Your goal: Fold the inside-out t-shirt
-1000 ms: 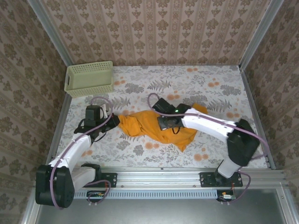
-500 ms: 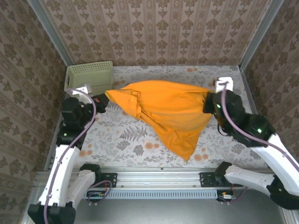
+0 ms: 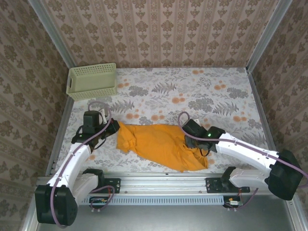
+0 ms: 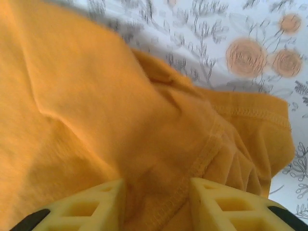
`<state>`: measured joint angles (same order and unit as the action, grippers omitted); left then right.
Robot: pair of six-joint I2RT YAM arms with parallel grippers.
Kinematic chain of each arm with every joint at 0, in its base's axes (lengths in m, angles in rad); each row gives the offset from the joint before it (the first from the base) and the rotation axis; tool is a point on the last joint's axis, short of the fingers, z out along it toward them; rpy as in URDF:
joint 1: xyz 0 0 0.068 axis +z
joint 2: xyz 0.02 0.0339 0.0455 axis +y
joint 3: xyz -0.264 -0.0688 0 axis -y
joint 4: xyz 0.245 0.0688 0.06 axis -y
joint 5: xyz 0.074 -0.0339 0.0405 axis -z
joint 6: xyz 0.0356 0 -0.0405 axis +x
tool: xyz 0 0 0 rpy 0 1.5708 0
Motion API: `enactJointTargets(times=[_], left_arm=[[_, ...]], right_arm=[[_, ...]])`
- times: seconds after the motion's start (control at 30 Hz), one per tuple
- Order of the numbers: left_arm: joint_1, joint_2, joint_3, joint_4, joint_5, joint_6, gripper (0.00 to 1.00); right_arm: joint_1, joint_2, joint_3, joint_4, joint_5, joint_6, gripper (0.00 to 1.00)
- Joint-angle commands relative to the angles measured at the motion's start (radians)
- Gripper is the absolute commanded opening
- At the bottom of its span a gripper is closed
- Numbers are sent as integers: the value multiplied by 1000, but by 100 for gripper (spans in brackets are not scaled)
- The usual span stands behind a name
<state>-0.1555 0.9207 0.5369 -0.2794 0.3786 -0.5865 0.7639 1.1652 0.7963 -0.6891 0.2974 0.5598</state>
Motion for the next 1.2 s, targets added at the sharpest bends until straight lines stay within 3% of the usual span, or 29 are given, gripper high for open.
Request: enactJointTargets(times=[0.0, 0.1, 0.23, 0.47, 0.7, 0.8, 0.87, 1.03, 1.17], left_arm=[[5, -23, -10, -12, -19, 18, 0], [5, -29, -17, -13, -24, 16, 0], [6, -51, -20, -18, -27, 16, 0], [6, -43, -28, -11, -28, 22, 0], [5, -19, -13, 9, -20, 18, 0], [6, -19, -12, 9, -20, 18, 0], [5, -17, -13, 11, -18, 17, 0], [5, -14, -11, 13, -17, 16, 0], [5, -12, -8, 13, -15, 15, 0]], right_arm=[[-111, -27, 107, -2, -84, -7, 47], [-207, 1, 148, 4, -150, -27, 53], [-254, 126, 208, -72, -132, -11, 52], [-186, 192, 141, -51, -135, 44, 48], [-181, 309, 150, -89, -85, 48, 46], [-181, 312, 165, -119, -46, 43, 48], [-182, 306, 168, -127, -30, 39, 55], [-186, 322, 150, -116, -58, 37, 61], [-186, 325, 129, -79, -125, 41, 53]])
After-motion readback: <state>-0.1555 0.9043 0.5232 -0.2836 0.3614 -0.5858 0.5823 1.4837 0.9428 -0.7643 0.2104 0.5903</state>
